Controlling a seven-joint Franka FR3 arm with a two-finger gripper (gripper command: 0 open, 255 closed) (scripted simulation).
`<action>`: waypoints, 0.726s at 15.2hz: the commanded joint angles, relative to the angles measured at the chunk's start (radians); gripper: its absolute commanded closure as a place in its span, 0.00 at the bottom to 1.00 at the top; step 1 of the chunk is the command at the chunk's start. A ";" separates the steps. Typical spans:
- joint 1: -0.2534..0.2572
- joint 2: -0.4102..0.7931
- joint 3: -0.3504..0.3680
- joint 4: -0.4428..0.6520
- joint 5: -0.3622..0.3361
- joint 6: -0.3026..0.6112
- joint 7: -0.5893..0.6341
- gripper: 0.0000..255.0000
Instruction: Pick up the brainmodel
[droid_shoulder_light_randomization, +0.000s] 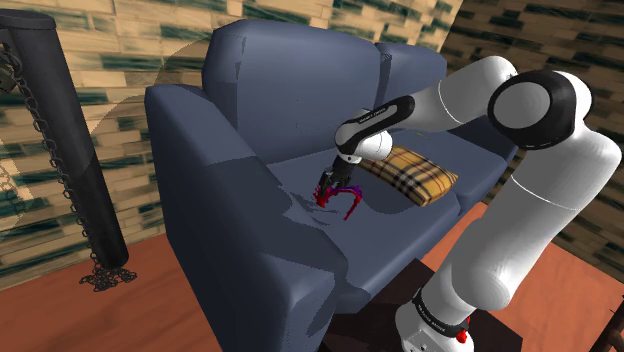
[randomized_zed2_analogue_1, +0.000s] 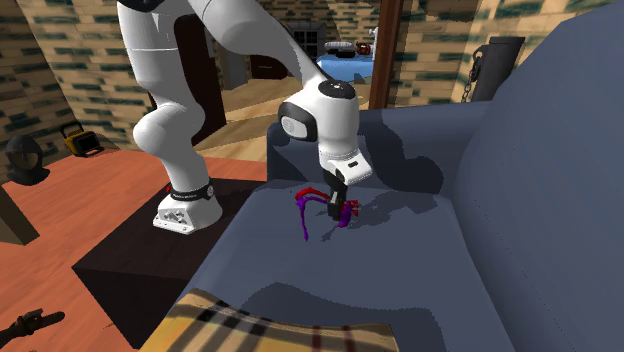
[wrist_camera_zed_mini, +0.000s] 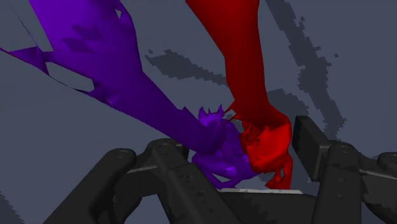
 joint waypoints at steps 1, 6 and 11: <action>-0.001 0.001 -0.001 -0.002 -0.001 0.000 0.000 1.00; -0.002 -0.048 -0.003 0.007 -0.045 -0.049 0.041 1.00; -0.007 -0.100 -0.003 0.026 -0.089 -0.113 0.082 1.00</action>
